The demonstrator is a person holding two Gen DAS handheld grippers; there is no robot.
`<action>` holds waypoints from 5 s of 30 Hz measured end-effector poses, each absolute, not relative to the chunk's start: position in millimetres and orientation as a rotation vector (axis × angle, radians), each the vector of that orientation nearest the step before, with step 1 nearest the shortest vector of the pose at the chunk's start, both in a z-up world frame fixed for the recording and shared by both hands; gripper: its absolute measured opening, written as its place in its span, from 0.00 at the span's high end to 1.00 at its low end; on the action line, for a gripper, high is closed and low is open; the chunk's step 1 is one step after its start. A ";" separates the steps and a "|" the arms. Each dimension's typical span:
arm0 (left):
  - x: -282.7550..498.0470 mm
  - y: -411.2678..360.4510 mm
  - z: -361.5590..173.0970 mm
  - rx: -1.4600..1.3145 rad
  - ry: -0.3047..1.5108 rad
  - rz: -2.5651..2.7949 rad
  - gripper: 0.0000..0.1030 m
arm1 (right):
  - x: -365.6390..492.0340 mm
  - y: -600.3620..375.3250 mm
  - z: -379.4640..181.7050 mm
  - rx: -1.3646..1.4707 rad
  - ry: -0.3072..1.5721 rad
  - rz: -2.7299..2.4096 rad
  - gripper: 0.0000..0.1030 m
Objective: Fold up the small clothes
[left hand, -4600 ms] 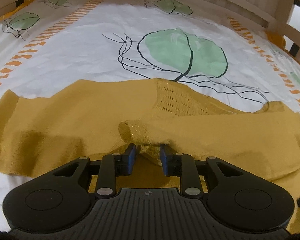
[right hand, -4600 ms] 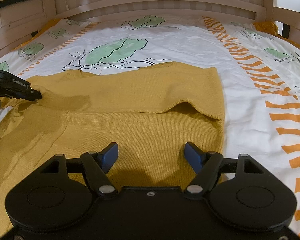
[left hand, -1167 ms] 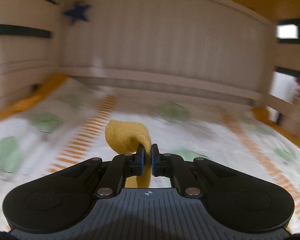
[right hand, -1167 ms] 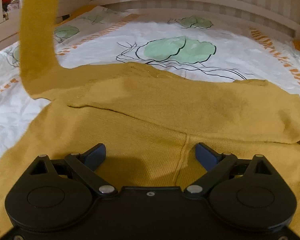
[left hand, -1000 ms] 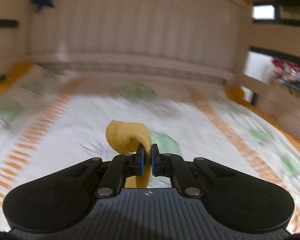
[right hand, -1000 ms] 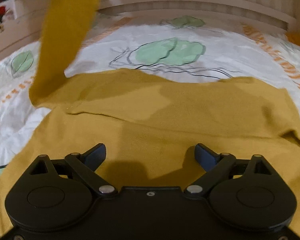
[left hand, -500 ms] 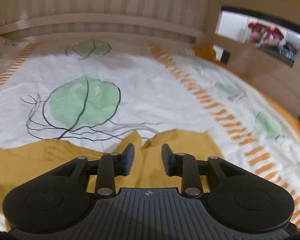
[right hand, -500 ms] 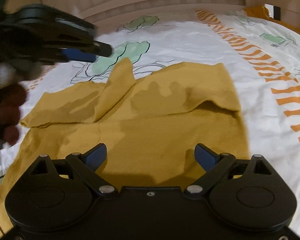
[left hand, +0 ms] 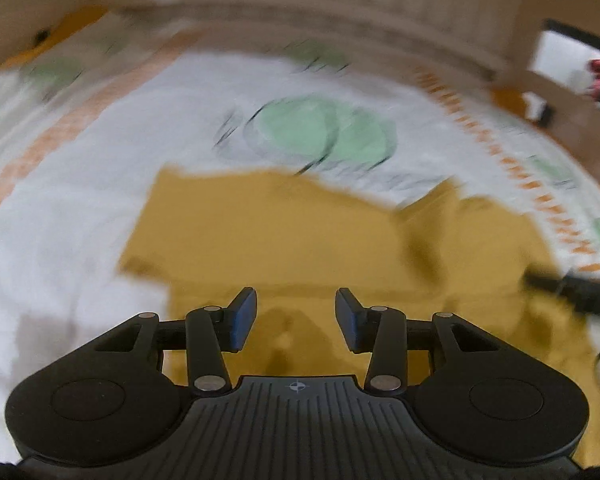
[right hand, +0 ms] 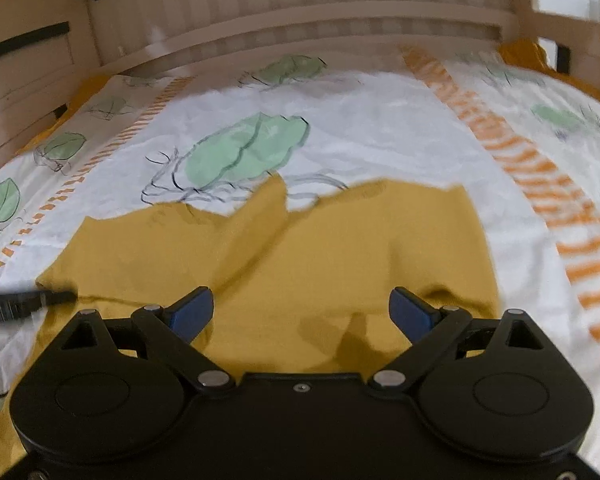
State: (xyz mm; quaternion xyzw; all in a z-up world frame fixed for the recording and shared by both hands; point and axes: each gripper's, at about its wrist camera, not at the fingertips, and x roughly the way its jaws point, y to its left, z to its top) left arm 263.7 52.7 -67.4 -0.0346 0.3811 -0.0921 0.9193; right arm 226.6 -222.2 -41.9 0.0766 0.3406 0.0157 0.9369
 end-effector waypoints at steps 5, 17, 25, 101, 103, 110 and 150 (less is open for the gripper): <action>261.8 62.6 -103.0 -0.051 0.840 -0.143 0.58 | 259.3 -180.1 -41.9 0.030 0.687 0.064 0.08; 259.8 61.2 -113.7 -0.047 0.826 -0.140 0.57 | 298.9 -174.2 -78.4 -0.149 0.793 -0.081 0.34; 258.2 55.4 -115.2 -0.001 0.824 -0.132 0.57 | 266.0 -264.1 -56.2 0.150 0.756 -0.157 0.34; 202.0 105.7 -69.6 -0.021 0.957 -0.218 0.59 | 115.4 -288.5 -56.4 0.286 0.980 0.012 0.28; 189.8 112.1 -60.4 -0.025 0.947 -0.208 0.59 | 106.1 -290.1 -50.6 0.315 0.972 0.011 0.28; 138.3 135.7 -32.9 -0.048 0.885 -0.175 0.59 | 67.3 -293.4 -34.1 0.379 0.932 0.011 0.28; 57.9 111.4 -57.2 0.081 0.944 -0.220 0.56 | -34.3 -280.1 -6.6 0.369 0.868 0.002 0.26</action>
